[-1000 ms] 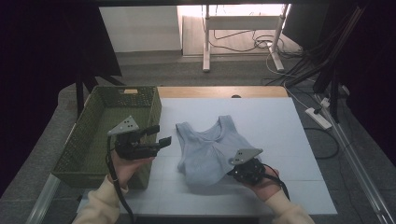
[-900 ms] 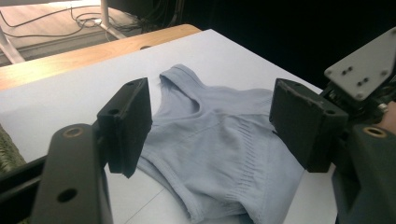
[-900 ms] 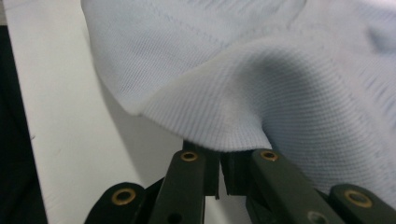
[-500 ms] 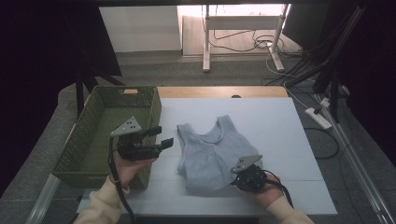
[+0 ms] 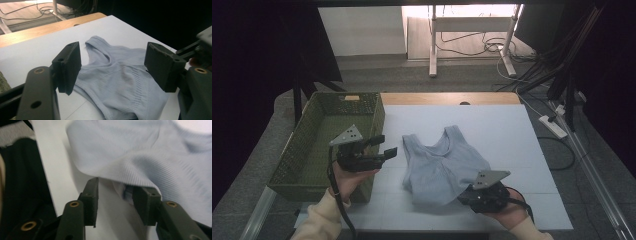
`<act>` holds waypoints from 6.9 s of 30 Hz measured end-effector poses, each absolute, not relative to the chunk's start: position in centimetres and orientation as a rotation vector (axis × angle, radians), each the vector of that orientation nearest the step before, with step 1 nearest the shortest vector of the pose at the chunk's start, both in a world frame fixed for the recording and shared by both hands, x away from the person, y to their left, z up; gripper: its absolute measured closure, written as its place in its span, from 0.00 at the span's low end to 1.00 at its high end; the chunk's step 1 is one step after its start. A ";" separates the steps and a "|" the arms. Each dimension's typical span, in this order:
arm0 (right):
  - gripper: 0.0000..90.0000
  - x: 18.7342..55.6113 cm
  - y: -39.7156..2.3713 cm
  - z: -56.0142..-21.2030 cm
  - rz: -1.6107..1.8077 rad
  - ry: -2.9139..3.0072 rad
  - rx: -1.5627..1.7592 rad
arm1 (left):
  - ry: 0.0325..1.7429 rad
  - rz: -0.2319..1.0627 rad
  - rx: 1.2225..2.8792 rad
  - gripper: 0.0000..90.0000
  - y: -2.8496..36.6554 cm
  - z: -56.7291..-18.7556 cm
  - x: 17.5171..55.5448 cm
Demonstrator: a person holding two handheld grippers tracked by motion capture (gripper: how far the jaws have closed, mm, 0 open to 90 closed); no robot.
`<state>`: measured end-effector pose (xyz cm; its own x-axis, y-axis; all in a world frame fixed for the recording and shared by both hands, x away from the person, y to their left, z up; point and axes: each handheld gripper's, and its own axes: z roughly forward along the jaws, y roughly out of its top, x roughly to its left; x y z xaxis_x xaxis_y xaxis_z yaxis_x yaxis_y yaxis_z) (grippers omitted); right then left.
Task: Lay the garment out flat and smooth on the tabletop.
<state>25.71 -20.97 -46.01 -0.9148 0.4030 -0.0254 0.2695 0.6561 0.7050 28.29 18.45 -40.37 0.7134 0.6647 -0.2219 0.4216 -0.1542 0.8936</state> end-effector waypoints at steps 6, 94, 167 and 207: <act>0.57 25.5 -21.9 -44.1 1.268 2.642 0.569 | 0.855 0.269 1.787 0.33 18.4 -40.3 28.3; 0.49 33.6 -16.3 -45.3 1.205 2.427 0.628 | 0.862 0.273 1.796 0.33 18.5 -40.6 28.4; 0.90 26.4 -9.4 -46.6 1.286 2.789 0.303 | 0.868 0.275 1.780 0.33 19.0 -40.5 28.5; 0.62 29.2 -16.8 -49.5 1.018 2.700 0.684 | 0.861 0.271 1.793 0.33 18.5 -40.7 28.4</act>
<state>29.20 -16.79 -49.47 -0.8788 0.4772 -0.0024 0.3569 0.6604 0.6607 28.41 18.53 -40.68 0.7123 0.6673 -0.2174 0.4230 -0.1611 0.8917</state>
